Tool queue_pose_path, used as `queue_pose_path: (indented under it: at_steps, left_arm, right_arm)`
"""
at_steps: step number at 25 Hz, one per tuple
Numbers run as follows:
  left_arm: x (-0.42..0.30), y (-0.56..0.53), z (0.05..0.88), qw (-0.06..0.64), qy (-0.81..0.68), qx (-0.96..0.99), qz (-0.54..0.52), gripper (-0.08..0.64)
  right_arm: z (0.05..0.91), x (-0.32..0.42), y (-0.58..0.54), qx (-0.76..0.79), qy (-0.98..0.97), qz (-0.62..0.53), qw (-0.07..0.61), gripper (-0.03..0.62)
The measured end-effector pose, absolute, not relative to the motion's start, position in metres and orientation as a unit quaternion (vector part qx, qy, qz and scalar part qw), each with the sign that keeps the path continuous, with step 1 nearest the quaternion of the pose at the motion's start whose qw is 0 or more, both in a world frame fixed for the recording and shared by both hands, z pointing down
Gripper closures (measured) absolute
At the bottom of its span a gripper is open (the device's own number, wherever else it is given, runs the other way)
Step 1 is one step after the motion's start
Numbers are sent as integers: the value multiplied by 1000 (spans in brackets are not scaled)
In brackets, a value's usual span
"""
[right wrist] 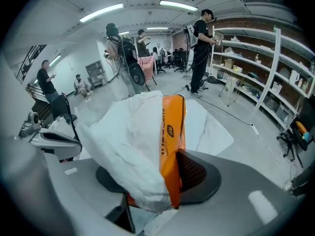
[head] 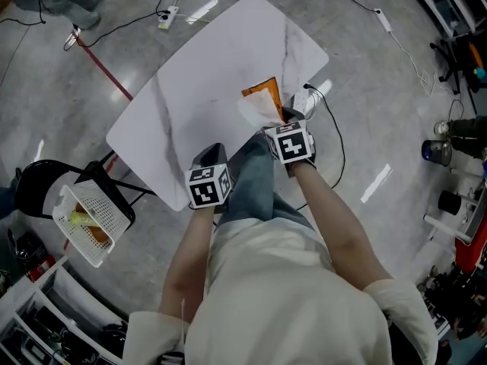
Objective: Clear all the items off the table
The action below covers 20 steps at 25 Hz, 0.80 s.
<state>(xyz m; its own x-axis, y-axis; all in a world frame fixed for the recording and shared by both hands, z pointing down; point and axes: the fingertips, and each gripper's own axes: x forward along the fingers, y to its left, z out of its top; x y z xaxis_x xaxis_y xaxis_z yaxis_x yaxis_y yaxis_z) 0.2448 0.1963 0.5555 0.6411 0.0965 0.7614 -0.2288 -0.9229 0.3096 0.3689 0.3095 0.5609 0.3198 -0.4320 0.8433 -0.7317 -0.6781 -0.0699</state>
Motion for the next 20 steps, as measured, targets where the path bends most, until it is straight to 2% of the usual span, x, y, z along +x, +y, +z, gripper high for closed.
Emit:
queue_pose_path:
  at_steps: [20]
  left_arm:
    - [168, 201, 518, 178, -30, 898, 401, 551]
  right_arm:
    - [525, 275, 312, 804, -372, 435, 159, 342]
